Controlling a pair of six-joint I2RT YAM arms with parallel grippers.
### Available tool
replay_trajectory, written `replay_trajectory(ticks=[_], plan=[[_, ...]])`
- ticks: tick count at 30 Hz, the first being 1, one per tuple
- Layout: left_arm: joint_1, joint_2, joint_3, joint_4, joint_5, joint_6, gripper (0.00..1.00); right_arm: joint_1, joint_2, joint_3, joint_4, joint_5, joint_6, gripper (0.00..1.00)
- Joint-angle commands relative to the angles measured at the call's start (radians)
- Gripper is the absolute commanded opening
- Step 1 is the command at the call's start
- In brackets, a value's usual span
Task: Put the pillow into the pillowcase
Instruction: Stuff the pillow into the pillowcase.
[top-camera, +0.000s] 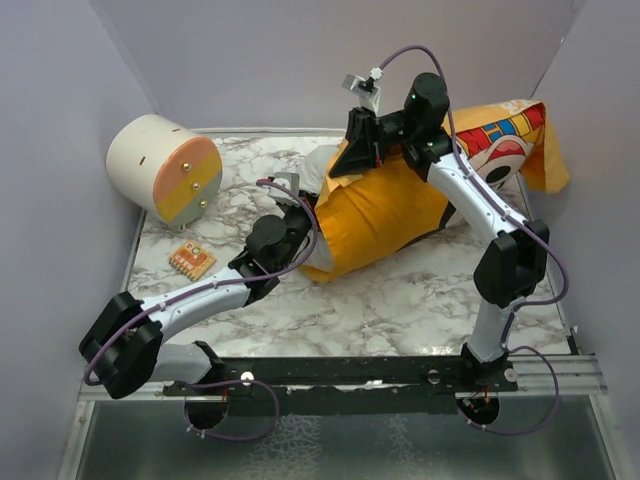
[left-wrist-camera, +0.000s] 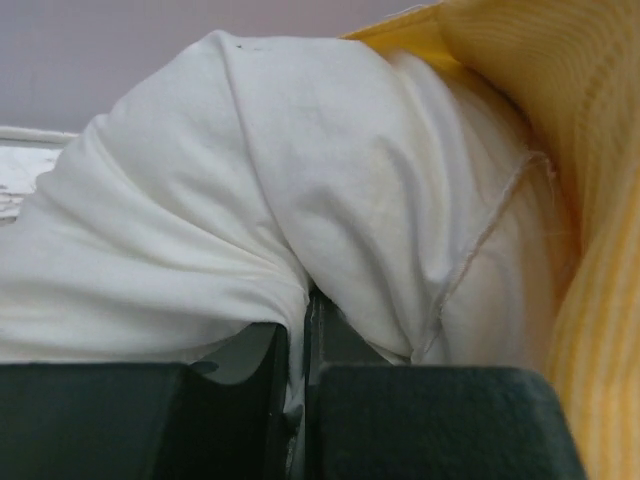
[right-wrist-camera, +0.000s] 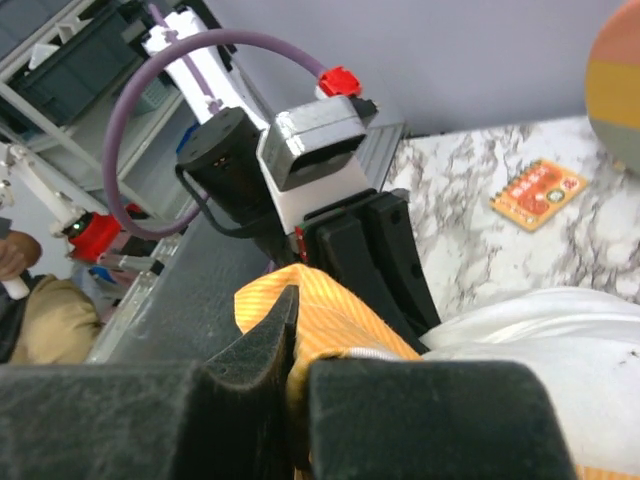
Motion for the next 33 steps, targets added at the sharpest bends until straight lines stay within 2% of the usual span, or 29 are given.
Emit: replay_trajectory(ticks=[1,5,6,7,8,9,10,12,14,16,20,22,23,24,25,27,28,30,33], plan=[[-0.013,-0.022,0.018,-0.002,0.173,0.152,0.0,0.033,-0.22,-0.217,0.572,-0.057,0.237,0.01],[-0.013,0.033,-0.057,0.054,0.257,0.194,0.0,0.015,-0.47,-0.687,0.536,-0.227,-0.006,0.01],[-0.013,0.056,-0.085,0.084,0.282,0.191,0.0,-0.004,-0.522,-0.81,0.614,-0.254,0.022,0.01],[-0.013,0.08,-0.109,0.115,0.308,0.183,0.0,-0.033,-0.576,-0.936,0.827,-0.26,0.138,0.01],[-0.014,0.105,-0.127,0.142,0.364,0.172,0.0,-0.074,-0.6,-1.051,1.107,-0.262,0.33,0.02],[-0.015,0.131,-0.137,0.161,0.414,0.165,0.0,-0.13,-0.616,-1.129,1.315,-0.263,0.468,0.09],[-0.015,0.134,-0.132,0.149,0.45,0.17,0.0,-0.176,-0.629,-1.173,1.378,-0.263,0.54,0.17],[-0.017,0.111,-0.107,0.067,0.474,0.188,0.0,-0.269,-0.671,-1.194,1.302,-0.262,0.525,0.32],[-0.015,0.107,-0.059,-0.042,0.507,0.195,0.0,-0.339,-0.723,-1.177,1.171,-0.261,0.442,0.5],[-0.014,0.127,0.007,-0.193,0.555,0.188,0.0,-0.364,-0.751,-1.123,1.03,-0.259,0.359,0.59],[-0.014,0.174,0.052,-0.344,0.66,0.116,0.03,-0.395,-0.739,-1.029,1.071,-0.236,0.486,0.71],[-0.014,0.181,0.034,-0.34,0.688,0.063,0.16,-0.461,-0.723,-0.972,0.958,-0.182,0.474,0.73],[-0.014,0.18,0.025,-0.341,0.692,0.048,0.28,-0.492,-0.717,-0.938,0.852,-0.156,0.416,0.74],[-0.013,0.173,0.018,-0.348,0.689,0.035,0.37,-0.515,-0.714,-0.896,0.657,-0.119,0.299,0.75],[-0.014,0.157,0.013,-0.357,0.683,0.028,0.45,-0.531,-0.71,-0.829,0.35,-0.056,0.108,0.77],[-0.006,0.105,0.004,-0.385,0.66,0.022,0.57,-0.512,-0.669,-0.594,-0.433,0.217,-0.5,0.9],[-0.001,0.07,-0.002,-0.402,0.648,0.02,0.63,-0.473,-0.644,-0.541,-0.543,0.331,-0.625,0.94],[0.016,-0.015,-0.01,-0.455,0.624,0.009,0.73,-0.461,-0.621,-0.509,-0.549,0.449,-0.628,0.94],[0.057,-0.155,-0.001,-0.569,0.584,-0.013,0.82,-0.426,-0.615,-0.469,-0.616,0.653,-0.735,0.95]])
